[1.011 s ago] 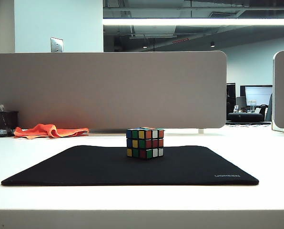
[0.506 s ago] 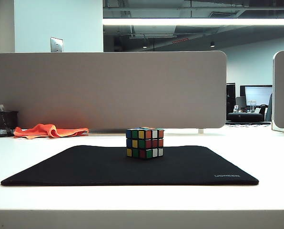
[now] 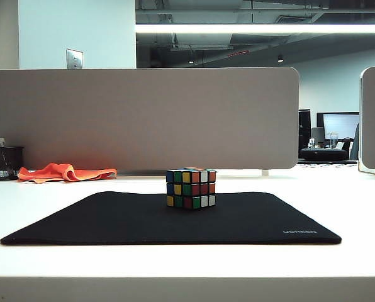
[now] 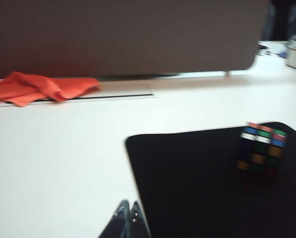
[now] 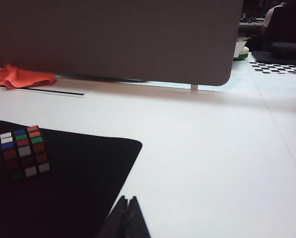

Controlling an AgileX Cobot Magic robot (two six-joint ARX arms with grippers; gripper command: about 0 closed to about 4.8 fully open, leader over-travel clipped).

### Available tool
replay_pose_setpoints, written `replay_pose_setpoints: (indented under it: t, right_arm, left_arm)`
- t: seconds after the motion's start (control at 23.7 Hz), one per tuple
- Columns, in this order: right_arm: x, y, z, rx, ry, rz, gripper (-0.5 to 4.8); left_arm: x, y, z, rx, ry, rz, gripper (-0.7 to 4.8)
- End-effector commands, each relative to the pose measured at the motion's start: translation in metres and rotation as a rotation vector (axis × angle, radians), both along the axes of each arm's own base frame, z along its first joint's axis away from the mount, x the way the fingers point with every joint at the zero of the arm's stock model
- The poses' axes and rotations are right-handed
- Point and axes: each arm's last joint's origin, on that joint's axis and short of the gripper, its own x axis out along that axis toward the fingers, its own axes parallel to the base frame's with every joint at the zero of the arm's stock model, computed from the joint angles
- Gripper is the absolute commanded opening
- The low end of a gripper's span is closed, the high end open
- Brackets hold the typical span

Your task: Pick up the cube on the right side of the mouse pad, then place it in the center of the mouse pad.

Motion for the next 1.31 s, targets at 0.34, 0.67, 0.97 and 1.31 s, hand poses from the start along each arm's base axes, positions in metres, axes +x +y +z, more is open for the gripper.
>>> replay_pose_setpoints:
  t: [0.34,0.67,0.97,1.31]
  right_arm:
    - [0.002,0.001,-0.015,-0.072,0.061,0.007,-0.01]
    - [0.002,0.001,-0.008,-0.055,-0.012,0.010,-0.01]
    - [0.002,0.001,-0.008,-0.055,-0.012,0.010,-0.01]
    - [0.002,0.001,-0.008,-0.055,-0.012,0.010,-0.01]
  left_arm:
    - [0.000,0.001,-0.002,0.017,0.027,0.022,-0.06]
    - [0.000,0.001,-0.007,0.038,0.079,0.025,-0.05]
    - [-0.001,0.001,-0.011,0.049,0.110,0.023,-0.05]
    - [-0.001,0.001,-0.011,0.049,0.110,0.023,-0.05]
